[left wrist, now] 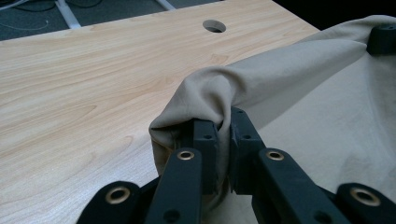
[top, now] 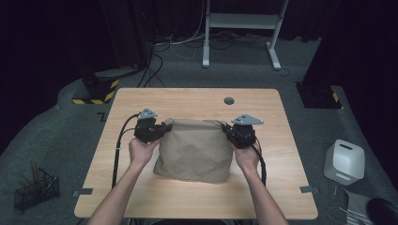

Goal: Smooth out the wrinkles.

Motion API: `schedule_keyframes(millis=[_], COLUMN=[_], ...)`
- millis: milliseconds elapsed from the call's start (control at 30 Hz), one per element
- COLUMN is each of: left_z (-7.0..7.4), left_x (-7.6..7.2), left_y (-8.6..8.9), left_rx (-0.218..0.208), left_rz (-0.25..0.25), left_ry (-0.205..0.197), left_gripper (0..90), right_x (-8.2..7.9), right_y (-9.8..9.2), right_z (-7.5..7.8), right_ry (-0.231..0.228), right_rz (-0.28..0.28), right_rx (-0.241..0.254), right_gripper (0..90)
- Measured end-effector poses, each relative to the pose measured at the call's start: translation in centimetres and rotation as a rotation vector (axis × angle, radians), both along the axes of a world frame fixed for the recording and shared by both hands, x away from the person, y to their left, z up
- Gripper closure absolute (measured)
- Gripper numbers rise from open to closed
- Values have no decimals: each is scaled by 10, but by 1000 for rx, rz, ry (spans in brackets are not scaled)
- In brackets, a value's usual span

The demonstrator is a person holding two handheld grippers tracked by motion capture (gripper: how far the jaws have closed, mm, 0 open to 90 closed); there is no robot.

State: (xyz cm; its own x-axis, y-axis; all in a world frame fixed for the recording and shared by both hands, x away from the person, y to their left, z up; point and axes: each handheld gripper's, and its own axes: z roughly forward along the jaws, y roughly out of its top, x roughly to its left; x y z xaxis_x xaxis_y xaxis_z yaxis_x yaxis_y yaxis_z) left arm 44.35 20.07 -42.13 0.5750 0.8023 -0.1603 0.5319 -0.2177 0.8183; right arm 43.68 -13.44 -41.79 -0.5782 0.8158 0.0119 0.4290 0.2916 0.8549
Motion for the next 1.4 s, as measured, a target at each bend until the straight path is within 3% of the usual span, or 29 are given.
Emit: schedule_keyframes(millis=[133, 233, 333, 533, 833, 1200, 1400], left_z=[-2, -4, -9, -22, -33, -48, -56], left_x=[5, 7, 10, 19, 25, 29, 29], left_y=[-3, -8, -10, -9, -9, -8, -7], left_rx=[16, 70, 91, 93, 97, 96, 103], left_rz=[2, 5, 13, 29, 35, 51, 54], left_ry=[3, -10, -7, 28, 44, 88, 103], left_gripper=[839, 838, 837, 835, 833, 833, 833], right_x=[3, 6, 9, 18, 25, 31, 32], right_y=[0, 2, 6, 10, 12, 12, 12], right_z=[-3, -6, -11, -22, -36, -46, -62], right_ry=[6, 11, 8, 23, 43, 74, 118], right_rz=[-6, -18, -24, -37, -45, -49, -61], right_rx=[-10, -38, -72, -83, -101, -83, -64], right_gripper=[875, 874, 873, 869, 869, 866, 867])
